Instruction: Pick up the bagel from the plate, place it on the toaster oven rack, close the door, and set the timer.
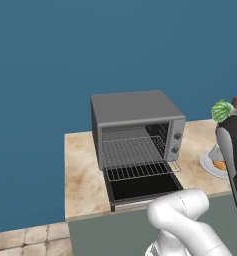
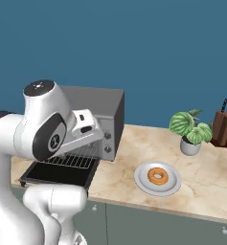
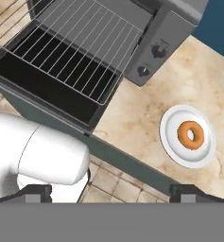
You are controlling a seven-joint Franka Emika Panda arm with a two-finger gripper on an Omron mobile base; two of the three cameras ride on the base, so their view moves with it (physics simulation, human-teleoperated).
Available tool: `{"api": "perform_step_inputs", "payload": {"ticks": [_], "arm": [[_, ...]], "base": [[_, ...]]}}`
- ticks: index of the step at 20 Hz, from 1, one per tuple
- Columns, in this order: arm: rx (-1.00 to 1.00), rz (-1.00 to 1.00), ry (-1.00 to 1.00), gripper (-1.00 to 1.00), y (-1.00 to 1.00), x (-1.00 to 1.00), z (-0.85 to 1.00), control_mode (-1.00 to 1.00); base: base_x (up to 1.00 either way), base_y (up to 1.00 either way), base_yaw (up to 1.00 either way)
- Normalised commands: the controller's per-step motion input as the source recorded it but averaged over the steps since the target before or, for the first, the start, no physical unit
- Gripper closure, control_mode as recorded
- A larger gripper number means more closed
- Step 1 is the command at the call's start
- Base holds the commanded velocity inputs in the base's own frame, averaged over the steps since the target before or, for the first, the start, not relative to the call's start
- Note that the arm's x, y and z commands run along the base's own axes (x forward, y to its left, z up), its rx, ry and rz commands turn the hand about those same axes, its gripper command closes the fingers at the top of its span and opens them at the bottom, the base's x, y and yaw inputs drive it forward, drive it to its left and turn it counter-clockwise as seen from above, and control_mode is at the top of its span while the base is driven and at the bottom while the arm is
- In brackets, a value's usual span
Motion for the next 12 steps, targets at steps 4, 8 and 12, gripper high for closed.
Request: {"api": "perform_step_inputs", "payload": {"ticks": [4,8,12], "arm": [[0.0,-0.29,0.12,-1.0,-0.74,0.13,-0.2,-1.0],[0.0,-0.24,0.18,-1.0,-0.38,0.33,-0.23,-1.0],[0.0,-0.18,0.14,-1.0,-0.38,0.39,-0.41,-1.0]], "base": [[0.0,0.0,0.0],[0.0,0.0,0.0],[0.0,0.0,0.0]]}}
